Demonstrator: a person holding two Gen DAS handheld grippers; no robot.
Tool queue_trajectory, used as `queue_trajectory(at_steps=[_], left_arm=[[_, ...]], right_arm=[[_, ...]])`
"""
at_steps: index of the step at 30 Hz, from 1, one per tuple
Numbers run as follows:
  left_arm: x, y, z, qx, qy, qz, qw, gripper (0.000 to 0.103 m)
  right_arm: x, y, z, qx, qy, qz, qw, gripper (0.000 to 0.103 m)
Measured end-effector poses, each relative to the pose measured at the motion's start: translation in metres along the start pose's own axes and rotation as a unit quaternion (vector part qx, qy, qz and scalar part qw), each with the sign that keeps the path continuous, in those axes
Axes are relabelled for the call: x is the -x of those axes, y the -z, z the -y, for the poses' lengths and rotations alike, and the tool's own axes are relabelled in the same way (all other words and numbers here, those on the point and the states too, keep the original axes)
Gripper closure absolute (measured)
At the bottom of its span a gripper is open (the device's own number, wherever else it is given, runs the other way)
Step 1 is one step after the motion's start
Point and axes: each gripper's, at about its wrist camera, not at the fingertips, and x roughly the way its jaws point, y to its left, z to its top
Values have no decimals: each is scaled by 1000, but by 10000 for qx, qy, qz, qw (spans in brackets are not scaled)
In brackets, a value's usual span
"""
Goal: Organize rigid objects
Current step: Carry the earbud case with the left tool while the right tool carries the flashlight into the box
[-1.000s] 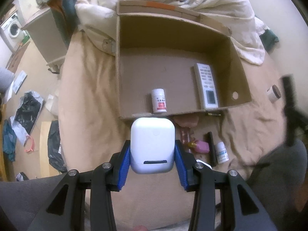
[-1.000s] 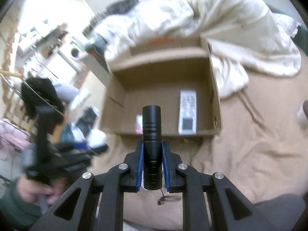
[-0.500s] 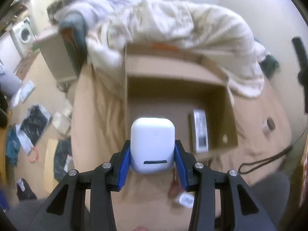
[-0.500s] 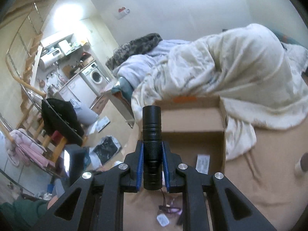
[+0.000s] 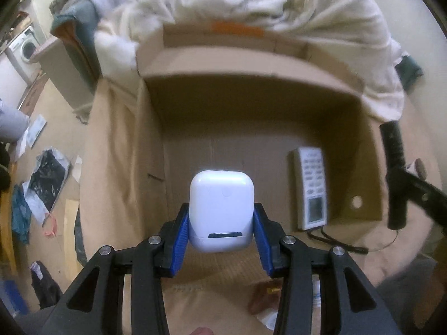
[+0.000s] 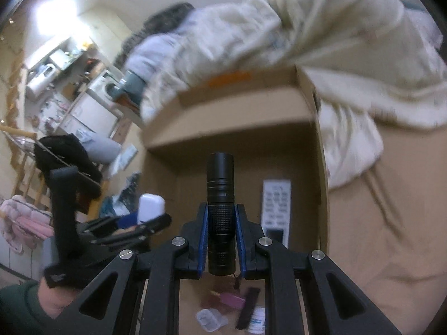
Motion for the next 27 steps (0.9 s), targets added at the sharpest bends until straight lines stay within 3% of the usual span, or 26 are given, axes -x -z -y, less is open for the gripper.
queue_trajectory(at_steps=[9,17,27], left_arm=[[-34,3,5,-127,-247,-116,9995,64],[-38,4,17,-489,-375,-70,9981,64],[-45,4,24,-666,-492,-151,9965,64]], right_arm=[[-53,16,26,-81,220,-332,9992,84],[-70,13,42,-296,333,-563,9974,84],[-89,20,40,-120,631,-921,9937,84]])
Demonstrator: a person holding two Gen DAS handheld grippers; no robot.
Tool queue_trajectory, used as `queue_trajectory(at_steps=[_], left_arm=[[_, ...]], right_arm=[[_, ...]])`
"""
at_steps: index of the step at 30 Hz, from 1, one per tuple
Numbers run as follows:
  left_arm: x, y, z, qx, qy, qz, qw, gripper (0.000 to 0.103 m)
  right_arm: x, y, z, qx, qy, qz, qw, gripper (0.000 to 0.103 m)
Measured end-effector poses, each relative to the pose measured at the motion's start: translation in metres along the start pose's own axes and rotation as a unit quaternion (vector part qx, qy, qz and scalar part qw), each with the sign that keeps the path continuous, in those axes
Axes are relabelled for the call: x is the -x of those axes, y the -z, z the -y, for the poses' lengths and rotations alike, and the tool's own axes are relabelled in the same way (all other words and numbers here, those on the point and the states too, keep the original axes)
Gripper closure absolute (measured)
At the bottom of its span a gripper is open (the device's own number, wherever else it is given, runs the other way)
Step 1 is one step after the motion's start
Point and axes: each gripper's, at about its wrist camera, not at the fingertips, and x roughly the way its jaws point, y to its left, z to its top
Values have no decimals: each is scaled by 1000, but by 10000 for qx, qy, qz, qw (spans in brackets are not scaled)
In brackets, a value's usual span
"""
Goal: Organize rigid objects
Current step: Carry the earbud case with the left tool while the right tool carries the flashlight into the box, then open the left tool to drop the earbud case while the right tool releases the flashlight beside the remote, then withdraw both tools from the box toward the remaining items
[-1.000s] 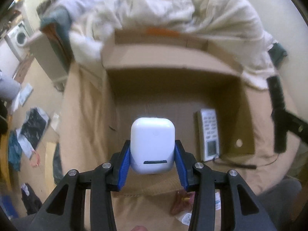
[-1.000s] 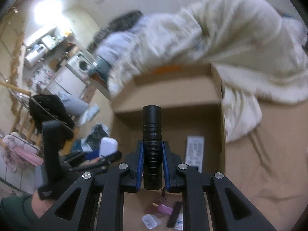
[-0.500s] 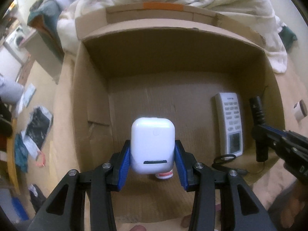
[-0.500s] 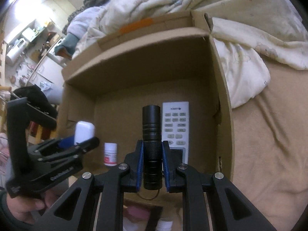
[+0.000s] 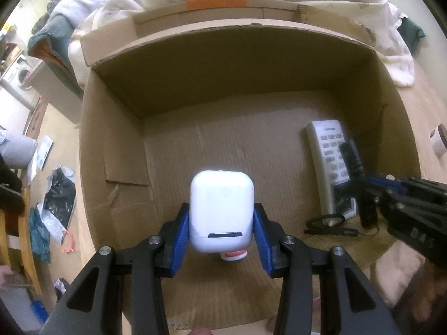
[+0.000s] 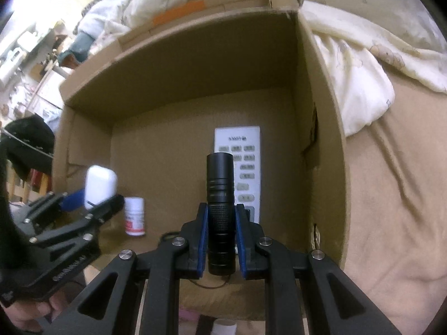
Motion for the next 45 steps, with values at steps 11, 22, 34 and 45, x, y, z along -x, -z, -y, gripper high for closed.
queue_trajectory(at_steps=[11,22,34,45], left_arm=[[-4,0,7,-96,-21,-74,9999,64],[13,-4,13,-201,70,172,9996,17],[23,-6,-9,145,108,310,9994,17],[72,5,-27,220,47,662,9976,17]], right_arm=[[-7,-1,-3,41,82,-124,9999,84],[23,-8,1,-38,-288,461,9985,59],[56,-10,-9,51,-670,1266,9897,0],[84,8,-8,-27,-598,1442,9877,0]])
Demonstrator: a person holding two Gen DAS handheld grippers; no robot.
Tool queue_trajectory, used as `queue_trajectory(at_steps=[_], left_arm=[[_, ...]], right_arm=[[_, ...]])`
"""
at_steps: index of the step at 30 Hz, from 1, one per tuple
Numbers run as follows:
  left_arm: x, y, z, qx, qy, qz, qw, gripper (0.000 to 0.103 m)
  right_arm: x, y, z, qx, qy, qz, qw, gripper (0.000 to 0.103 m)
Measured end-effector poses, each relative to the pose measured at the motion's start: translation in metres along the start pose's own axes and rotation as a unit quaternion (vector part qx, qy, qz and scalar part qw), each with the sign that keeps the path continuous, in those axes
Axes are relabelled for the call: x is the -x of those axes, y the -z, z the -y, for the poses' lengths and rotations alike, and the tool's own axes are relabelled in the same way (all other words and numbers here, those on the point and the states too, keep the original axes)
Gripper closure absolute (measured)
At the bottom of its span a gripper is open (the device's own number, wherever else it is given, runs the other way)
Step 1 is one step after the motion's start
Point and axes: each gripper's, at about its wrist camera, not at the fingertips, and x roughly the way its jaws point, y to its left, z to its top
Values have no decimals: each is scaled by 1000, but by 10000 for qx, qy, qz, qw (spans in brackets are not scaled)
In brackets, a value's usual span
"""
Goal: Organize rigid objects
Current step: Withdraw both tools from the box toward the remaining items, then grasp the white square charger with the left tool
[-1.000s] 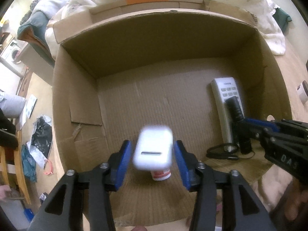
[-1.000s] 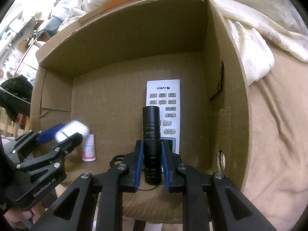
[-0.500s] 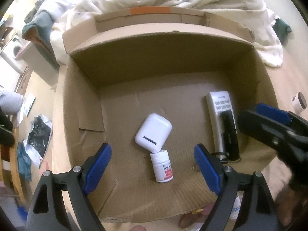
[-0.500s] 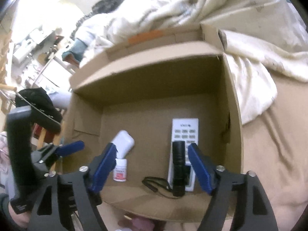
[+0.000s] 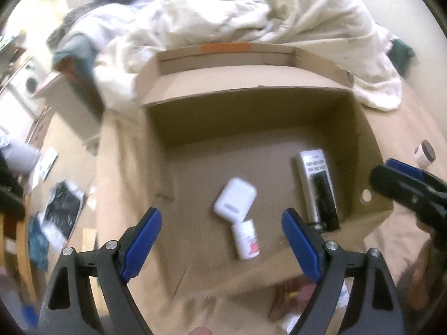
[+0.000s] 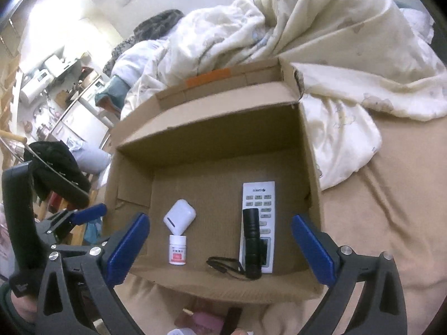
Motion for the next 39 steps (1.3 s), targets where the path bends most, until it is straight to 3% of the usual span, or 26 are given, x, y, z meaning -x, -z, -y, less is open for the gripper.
queue_trajectory(at_steps=[3,8,12,22,25,30,39], left_arm=[[28,10,-13,304,175,24,9994,14],[61,27,-25,586,319,138,9977,12],[77,41,-28,673,329,247,9969,12],[72,86,-27,890,443,-6,9950,12],[66,96,-26,937,437,-104,9946,12],[50,106,-18,747,303,-400,9959,12],[23,115,36,-144,724,-902,9932,12]], right_arm=[[16,4,-3,-221,-292,-11,9993,0],[45,17,-17,57,-201,141,9997,0],[61,36,-15,-149,-439,92,9989,0],[69,79,-13,-236,-50,52,9997,0],[62,85,-9,-415,-199,-24,9989,0],[58,87,-12,-334,-153,-106,9993,0],[52,86,-2,-563,-55,-164,9983,0]])
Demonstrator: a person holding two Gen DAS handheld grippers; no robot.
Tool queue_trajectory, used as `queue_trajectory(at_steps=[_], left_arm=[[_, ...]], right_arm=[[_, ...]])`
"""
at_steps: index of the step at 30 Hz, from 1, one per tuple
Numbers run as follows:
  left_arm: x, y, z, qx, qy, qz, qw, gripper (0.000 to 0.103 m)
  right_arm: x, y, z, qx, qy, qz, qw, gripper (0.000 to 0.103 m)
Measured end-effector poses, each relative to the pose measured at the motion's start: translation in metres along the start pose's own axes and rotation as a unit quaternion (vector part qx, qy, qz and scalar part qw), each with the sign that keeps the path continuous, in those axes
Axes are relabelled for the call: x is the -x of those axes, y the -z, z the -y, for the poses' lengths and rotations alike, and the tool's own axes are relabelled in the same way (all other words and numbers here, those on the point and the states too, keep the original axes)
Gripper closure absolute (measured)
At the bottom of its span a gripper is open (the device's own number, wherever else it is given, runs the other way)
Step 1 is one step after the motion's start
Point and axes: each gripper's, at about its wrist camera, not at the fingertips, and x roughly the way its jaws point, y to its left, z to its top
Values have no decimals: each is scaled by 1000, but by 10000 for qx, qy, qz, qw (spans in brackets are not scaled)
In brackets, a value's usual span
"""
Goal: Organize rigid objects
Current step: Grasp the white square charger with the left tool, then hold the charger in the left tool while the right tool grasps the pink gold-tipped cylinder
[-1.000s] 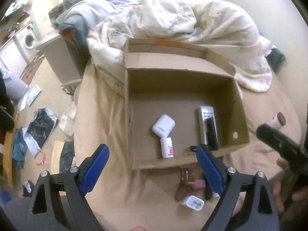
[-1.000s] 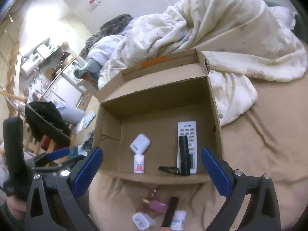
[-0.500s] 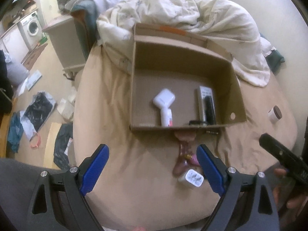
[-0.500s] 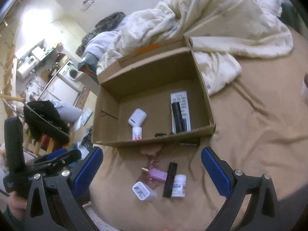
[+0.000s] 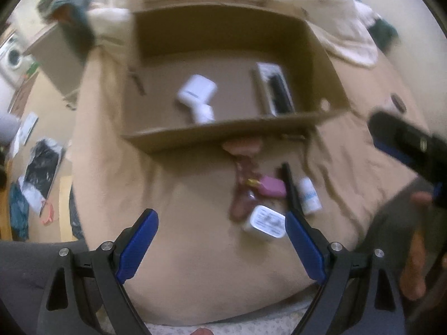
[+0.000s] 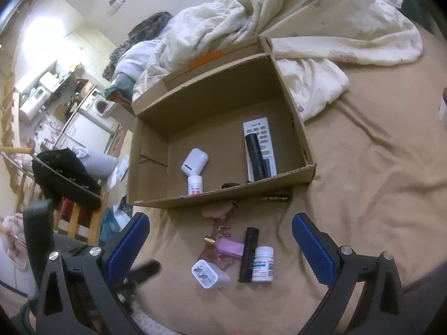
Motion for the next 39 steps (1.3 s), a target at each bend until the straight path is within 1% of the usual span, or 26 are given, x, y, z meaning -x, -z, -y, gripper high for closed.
queue_trajectory(at_steps=[2,5,10,14,15,16,18,20,21,24,26,27,28,30,35,39], left_arm=[[-8,1,12,-251,13,-103,9996,12],[-29,3,31,-661,-5,-445,9968,12],[-58,2,48,-846,66,-781,9933,12],[-75,0,57,-1011,7,-860,9912,13],[-78,-1,58,-1028,-14,-866,9909,18],[-81,-1,59,-1042,-23,-874,9907,29],[-87,1,61,-1089,-33,-963,9894,36],[-88,2,61,-1141,-58,-916,9892,52],[-87,3,62,-1230,-107,-841,9888,63],[-82,5,63,-1385,-46,-902,9862,63],[-73,5,62,-1407,-164,-790,9868,64],[-67,4,58,-1373,-232,-753,9874,64],[-62,7,58,-1327,-233,-744,9881,64],[-50,2,48,-1141,-187,-717,9907,64],[-8,-16,22,-830,-255,-372,9955,64],[22,-42,-6,-683,-416,-32,9968,64]], right_arm=[[1,-1,3,-73,-18,34,10000,0],[2,-2,7,-189,-13,59,9998,0],[4,-4,15,-418,-49,81,9991,0],[3,-5,21,-564,-74,62,9984,0],[3,-5,22,-574,-77,55,9983,0],[2,-6,22,-578,-76,45,9983,0],[2,-5,22,-569,-65,48,9983,0],[2,-5,22,-565,-60,34,9984,0],[0,-6,22,-565,-61,21,9984,0],[0,-6,23,-582,-131,-10,9982,0],[-1,-6,22,-576,-155,-34,9982,0],[-2,-6,23,-577,-150,-38,9982,0],[-2,-6,23,-590,-157,-44,9981,0],[-3,-6,24,-627,-184,-66,9978,0],[-5,-5,22,-592,-125,-89,9981,0],[-8,-4,21,-554,-36,-144,9984,0]])
